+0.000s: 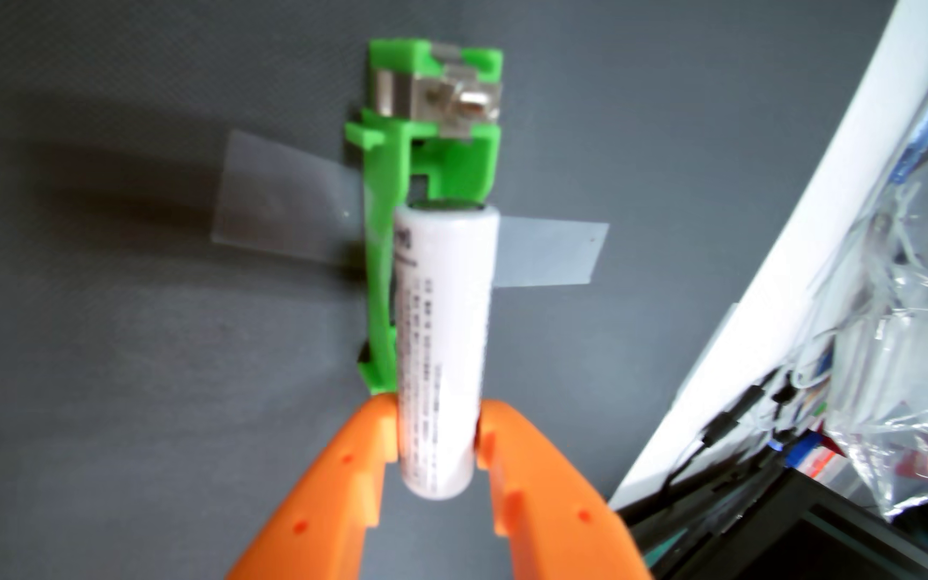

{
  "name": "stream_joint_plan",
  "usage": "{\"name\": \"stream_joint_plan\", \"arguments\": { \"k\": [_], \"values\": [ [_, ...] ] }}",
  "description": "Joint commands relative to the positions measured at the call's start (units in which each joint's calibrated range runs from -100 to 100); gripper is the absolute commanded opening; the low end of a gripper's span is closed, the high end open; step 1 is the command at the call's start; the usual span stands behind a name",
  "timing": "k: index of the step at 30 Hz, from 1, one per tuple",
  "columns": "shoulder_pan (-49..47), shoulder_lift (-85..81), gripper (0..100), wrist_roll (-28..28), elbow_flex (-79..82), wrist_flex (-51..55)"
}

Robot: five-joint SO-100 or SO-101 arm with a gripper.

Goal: Insert Battery

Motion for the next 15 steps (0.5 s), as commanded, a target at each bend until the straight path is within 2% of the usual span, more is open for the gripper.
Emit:
{"name": "stream_joint_plan", "arguments": {
  "k": [1,15],
  "values": [
    [2.5,2.3,1,-0.5,-3.2,0.1],
    [2.0,2.6,1,-0.1,-3.0,-0.1]
  ]
}}
